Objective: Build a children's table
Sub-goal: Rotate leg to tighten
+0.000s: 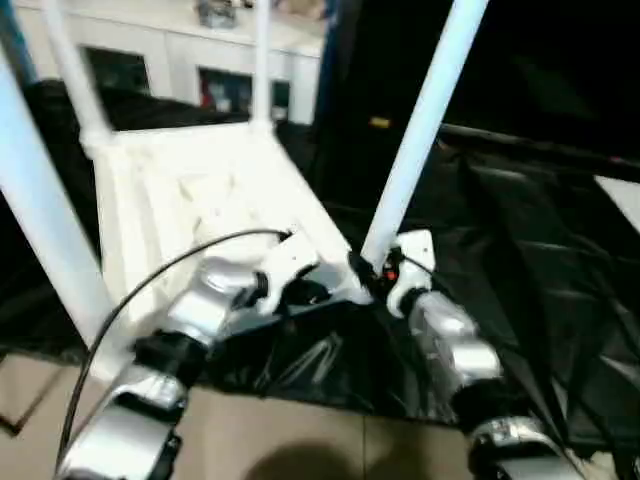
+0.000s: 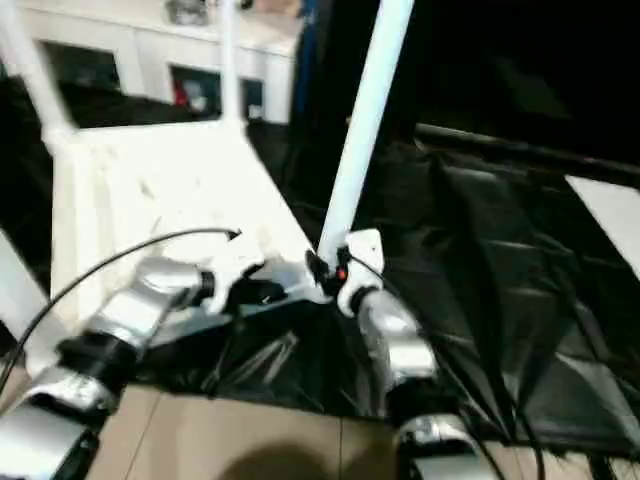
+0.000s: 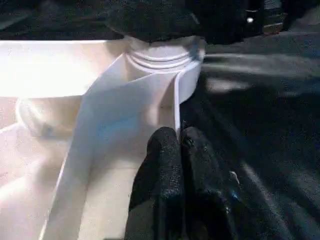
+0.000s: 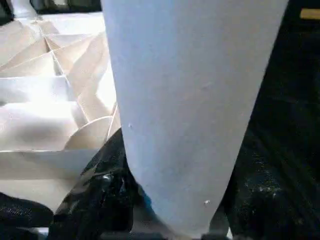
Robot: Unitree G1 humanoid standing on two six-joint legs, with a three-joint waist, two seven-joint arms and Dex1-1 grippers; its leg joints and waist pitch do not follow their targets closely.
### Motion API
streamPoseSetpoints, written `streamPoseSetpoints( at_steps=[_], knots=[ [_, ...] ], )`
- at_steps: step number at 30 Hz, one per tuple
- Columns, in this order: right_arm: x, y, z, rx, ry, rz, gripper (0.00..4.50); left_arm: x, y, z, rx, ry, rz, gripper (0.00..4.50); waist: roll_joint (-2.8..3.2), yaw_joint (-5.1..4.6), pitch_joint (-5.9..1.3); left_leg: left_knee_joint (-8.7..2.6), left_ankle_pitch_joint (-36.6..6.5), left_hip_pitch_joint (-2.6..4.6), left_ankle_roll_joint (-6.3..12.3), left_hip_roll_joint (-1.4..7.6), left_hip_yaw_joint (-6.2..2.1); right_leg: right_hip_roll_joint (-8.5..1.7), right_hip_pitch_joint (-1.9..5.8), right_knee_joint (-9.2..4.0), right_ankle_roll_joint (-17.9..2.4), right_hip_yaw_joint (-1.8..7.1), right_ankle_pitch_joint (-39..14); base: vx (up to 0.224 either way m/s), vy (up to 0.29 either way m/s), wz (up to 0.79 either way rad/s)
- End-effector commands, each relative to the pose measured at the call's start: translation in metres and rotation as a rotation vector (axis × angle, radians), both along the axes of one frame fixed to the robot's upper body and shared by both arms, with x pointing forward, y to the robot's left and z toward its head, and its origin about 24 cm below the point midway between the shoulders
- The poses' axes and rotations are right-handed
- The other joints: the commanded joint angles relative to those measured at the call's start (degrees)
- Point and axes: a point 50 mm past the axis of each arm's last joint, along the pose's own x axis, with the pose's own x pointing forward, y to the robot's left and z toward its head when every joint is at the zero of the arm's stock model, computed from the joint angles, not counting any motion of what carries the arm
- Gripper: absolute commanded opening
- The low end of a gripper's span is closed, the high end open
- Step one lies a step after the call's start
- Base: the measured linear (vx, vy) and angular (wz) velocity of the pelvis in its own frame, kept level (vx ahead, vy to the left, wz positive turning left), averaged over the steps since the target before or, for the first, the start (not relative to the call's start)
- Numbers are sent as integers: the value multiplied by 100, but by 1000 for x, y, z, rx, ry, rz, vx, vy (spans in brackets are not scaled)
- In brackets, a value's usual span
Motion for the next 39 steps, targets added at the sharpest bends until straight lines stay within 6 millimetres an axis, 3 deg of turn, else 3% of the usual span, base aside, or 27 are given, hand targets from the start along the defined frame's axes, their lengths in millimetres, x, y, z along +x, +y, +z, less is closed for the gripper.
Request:
streamPoseSetpoints(
  at_steps=[1,2,3,4,5,6,7,9,10,12,15,19,22,23,28,33,38,39],
  knots=[
    [-12,40,-12,29,97,136,195,-10,-30,-4,16,-5,-125,0,67,30,-151,32,-1172,-283,26,-108,-227,-840,164,-1171,157,280,-5997,38,-40,-41],
    [-12,40,-12,29,97,135,195,-10,-29,-4,17,-5,-123,0,247,137,-289,-316,-917,-356,-134,-3,-271,-689,388,-993,-35,250,-4815,60,33,-46],
    [-10,37,-13,25,100,122,195,-7,-23,-1,40,-6,-85,0,250,77,-305,-495,-957,-337,-235,16,-278,-349,278,-764,-250,101,-2854,60,33,-46],
    [-10,32,-14,17,102,107,195,-4,-17,3,38,3,-32,0,314,80,-286,-515,-1322,-179,-234,17,-207,-271,148,-745,-593,124,-1865,0,0,0],
    [-10,32,-14,16,102,106,195,-4,-16,3,37,4,-27,0,303,72,-265,-517,-1524,-119,-219,22,-173,-261,95,-754,-749,147,-1746,0,0,0],
    [-9,30,-14,12,103,100,195,-3,-14,5,33,9,-7,27,272,45,-219,-513,-1866,-109,-145,4,-136,-230,70,-801,-867,162,-2021,0,0,0],
    [-8,29,-15,9,103,91,195,-2,-13,7,12,9,9,54,280,48,-190,-518,-2140,-111,-123,-19,-143,-242,61,-871,-721,148,-2745,0,0,0],
    [-7,27,-15,6,104,79,195,-2,-13,9,-26,29,27,57,257,32,-199,-517,-2268,-113,-123,-13,-168,-276,49,-916,-575,145,-3147,0,0,0],
    [-7,27,-15,-3,101,84,195,-4,-14,9,-54,60,21,67,260,-5,-244,-553,-2103,-194,-153,4,-198,-283,124,-904,-526,132,-2965,0,0,0],
    [-7,28,-15,-1,100,86,195,-4,-14,10,-77,69,41,82,261,-57,-263,-586,-1667,-273,-153,13,-197,-247,180,-835,-643,142,-2211,0,0,0],
    [-6,29,-14,-3,99,88,195,-3,-14,8,-72,64,52,110,242,-95,-266,-553,-1552,-219,-60,11,-135,-220,143,-796,-869,181,-1741,0,0,0],
    [-6,31,-14,-4,96,93,195,0,-7,4,38,27,85,144,256,-93,-307,-522,-939,-221,-12,18,-82,-190,183,-685,-1111,214,-677,13,0,-1],
    [-6,31,-14,-4,95,94,195,1,-3,4,69,30,91,169,284,-86,-301,-515,-941,-191,-3,14,-62,-192,190,-668,-1225,229,-512,0,0,0],
    [-6,30,-14,-4,94,97,195,1,0,5,83,31,91,169,265,-93,-300,-512,-955,-193,2,12,-54,-190,193,-674,-1234,232,-506,0,0,0],
    [-8,29,-15,-6,93,107,195,2,8,11,104,24,110,173,304,-85,-281,-520,-1189,-158,-21,18,-46,-194,166,-710,-1241,250,-834,0,0,0],
    [-8,31,-16,-4,95,112,195,1,14,16,103,22,141,173,321,-89,-277,-521,-1132,-161,-50,22,-47,-183,172,-693,-1276,252,-722,0,0,0],
    [-8,31,-16,-2,96,117,195,-1,18,19,82,31,150,144,338,-82,-272,-520,-1143,-155,-57,15,-44,-177,171,-689,-1314,258,-691,0,0,0],
    [-8,32,-16,-2,96,117,195,-1,19,19,83,34,150,118,340,-81,-273,-519,-1148,-152,-60,16,-42,-178,170,-690,-1312,259,-695,0,0,0]
  ],
)
